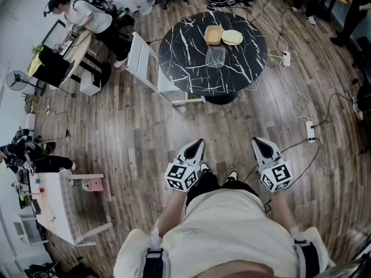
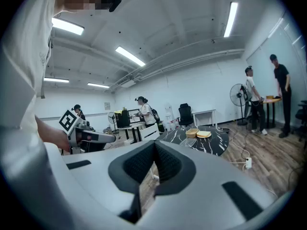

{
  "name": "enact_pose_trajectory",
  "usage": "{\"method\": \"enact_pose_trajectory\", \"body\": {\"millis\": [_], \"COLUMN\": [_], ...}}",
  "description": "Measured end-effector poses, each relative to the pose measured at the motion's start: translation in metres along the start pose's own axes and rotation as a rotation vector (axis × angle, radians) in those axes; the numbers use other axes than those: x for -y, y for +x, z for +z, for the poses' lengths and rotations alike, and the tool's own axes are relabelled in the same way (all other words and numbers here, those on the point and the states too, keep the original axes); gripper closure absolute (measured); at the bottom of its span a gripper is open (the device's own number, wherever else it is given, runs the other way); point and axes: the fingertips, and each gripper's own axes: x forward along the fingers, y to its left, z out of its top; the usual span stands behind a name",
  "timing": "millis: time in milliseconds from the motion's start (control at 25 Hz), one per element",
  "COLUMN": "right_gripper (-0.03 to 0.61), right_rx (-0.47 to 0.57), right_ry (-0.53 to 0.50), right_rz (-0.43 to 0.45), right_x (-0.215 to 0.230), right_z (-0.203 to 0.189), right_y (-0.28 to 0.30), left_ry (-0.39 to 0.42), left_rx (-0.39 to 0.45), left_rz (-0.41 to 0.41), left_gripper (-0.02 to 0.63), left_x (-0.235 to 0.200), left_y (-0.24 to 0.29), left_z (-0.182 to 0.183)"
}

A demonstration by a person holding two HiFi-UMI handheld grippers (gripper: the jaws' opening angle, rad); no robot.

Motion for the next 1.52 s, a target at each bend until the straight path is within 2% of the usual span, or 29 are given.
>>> {"method": "enact_pose_trajectory", "body": {"millis": [200, 440, 600, 920, 1000, 1040, 1360, 1520], "right_gripper": [0.572, 0.571, 0.571, 0.571, 0.571, 0.571, 0.571, 0.571], "right_rx": [0.005, 0.024, 0.021, 0.033, 0.043, 0.046, 0.019, -0.019], "right_ry": [0.007, 0.010, 0.001, -0.017, -0.017, -0.014, 0.001, -0.045], "right_rz": [0.015, 0.010, 0.015, 0.031, 0.029, 0.028, 0.031, 0.015], "right_x": [0.001, 0.013, 0.015, 0.021, 0.023, 0.025, 0.033, 0.038], "right_z": [0.002, 0.002, 0.004, 0.013, 0.018, 0.020, 0.018, 0.017], "right_y": [-0.007, -0.011, -0.010, -0.005, -0.004, -0.003, 0.025, 0.055], "left_ry": [-0.006, 0.028, 0.079, 0.199, 0.198, 0.195, 0.187, 0.154], "left_rx": [0.013, 0.034, 0.047, 0.128, 0.136, 0.139, 0.112, 0.095], "left_rz": [0.011, 0.014, 0.018, 0.037, 0.041, 0.044, 0.046, 0.017], "left_gripper": [0.594, 0.594, 0.592, 0.576, 0.467, 0.457, 0.457, 0.457], "left_x": [0.004, 0.013, 0.013, 0.018, 0.016, 0.015, -0.009, -0.038], "left_y": [0.002, 0.011, 0.014, 0.022, 0.025, 0.026, 0.037, 0.058], "left_z": [0.005, 0.012, 0.019, 0.047, 0.052, 0.055, 0.060, 0.056]}}
